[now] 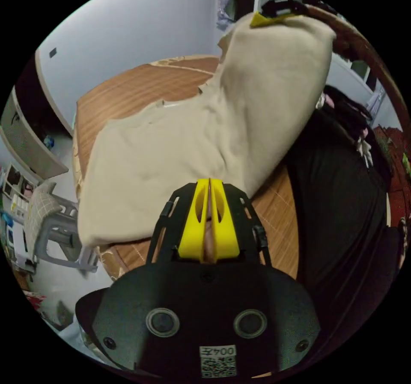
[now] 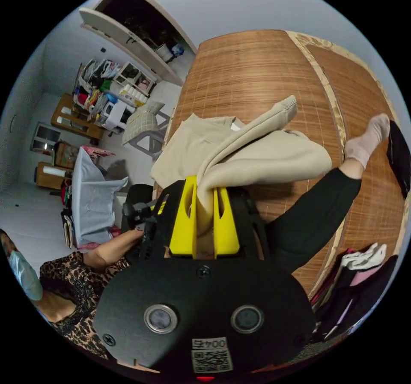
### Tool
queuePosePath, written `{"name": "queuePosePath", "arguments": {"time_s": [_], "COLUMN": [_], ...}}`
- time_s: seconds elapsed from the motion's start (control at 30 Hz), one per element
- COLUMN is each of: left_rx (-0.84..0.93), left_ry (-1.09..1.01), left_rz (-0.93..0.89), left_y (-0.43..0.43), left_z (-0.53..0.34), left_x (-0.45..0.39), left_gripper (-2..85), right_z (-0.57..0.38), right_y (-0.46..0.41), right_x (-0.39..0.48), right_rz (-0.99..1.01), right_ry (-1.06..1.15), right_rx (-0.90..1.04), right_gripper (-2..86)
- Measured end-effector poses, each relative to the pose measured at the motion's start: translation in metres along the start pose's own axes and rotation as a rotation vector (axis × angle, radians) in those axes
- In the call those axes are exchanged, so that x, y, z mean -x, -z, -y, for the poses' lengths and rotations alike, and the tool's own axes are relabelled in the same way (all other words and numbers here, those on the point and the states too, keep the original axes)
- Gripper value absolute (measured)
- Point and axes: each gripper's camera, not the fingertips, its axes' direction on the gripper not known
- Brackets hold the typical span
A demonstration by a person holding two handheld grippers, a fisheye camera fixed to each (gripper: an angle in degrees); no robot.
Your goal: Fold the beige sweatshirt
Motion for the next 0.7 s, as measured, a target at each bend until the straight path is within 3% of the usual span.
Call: {"name": "queuePosePath", "arguments": {"time_s": [0.33, 0.53, 0.7], "left_rx": [-0.119, -0.246, -0.295], "left_ry": [0.321, 0.464, 0.659], "left_rz": [-0.202, -0.425, -0.715], "left_y": [0.077, 0.095, 0.086], "left_z": [-0.045, -0.069, -0.098], "left_x": [0.23, 0.309, 0.382], "left_gripper": [2.5, 6.3, 9.4], "right_z": [0.095, 0.136, 0.152], "right_y": [-0.065, -0.139, -0.21], "right_x": [0.124, 0.173, 0.207], "right_rz": [-0.144, -0.151, -0.185], "right_ry": [0.179, 0.199, 0.218], "right_rx": [0.179, 0.259, 0.344], "right_gripper": [6.5, 6.5, 7.3]}}
